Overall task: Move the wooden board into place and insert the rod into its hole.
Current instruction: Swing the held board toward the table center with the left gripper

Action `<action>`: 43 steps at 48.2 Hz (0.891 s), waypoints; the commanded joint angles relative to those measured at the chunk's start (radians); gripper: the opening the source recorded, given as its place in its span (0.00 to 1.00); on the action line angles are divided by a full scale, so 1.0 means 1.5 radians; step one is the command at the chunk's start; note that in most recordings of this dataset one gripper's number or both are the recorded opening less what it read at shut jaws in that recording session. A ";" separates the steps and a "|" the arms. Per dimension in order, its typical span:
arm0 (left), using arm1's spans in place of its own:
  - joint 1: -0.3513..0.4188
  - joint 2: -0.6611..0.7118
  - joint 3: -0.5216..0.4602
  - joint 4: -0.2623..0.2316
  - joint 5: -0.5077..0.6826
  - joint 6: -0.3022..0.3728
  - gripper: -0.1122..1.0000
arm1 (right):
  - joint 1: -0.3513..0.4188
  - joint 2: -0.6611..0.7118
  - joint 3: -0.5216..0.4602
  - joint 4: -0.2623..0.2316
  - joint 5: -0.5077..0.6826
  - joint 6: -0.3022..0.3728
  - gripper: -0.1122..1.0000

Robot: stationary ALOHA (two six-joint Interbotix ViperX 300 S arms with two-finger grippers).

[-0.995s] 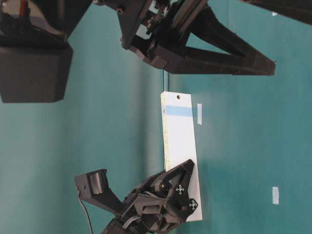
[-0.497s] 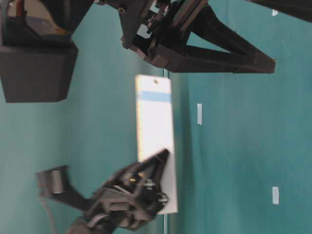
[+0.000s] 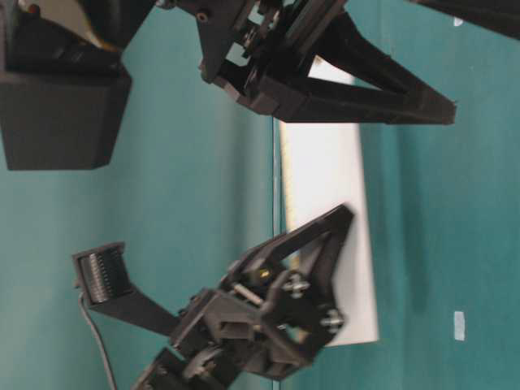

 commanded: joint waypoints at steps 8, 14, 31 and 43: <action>-0.038 0.020 -0.030 -0.001 -0.027 -0.040 0.29 | 0.001 -0.014 -0.014 -0.002 -0.002 -0.001 0.91; -0.053 0.032 -0.031 -0.001 -0.029 -0.044 0.29 | 0.001 -0.015 -0.014 -0.002 -0.002 -0.001 0.91; -0.074 0.036 -0.035 -0.001 -0.028 -0.050 0.29 | 0.001 -0.015 -0.011 -0.003 -0.005 -0.001 0.91; -0.074 0.045 -0.033 -0.001 -0.027 -0.099 0.29 | 0.001 -0.014 -0.010 -0.004 -0.005 -0.001 0.91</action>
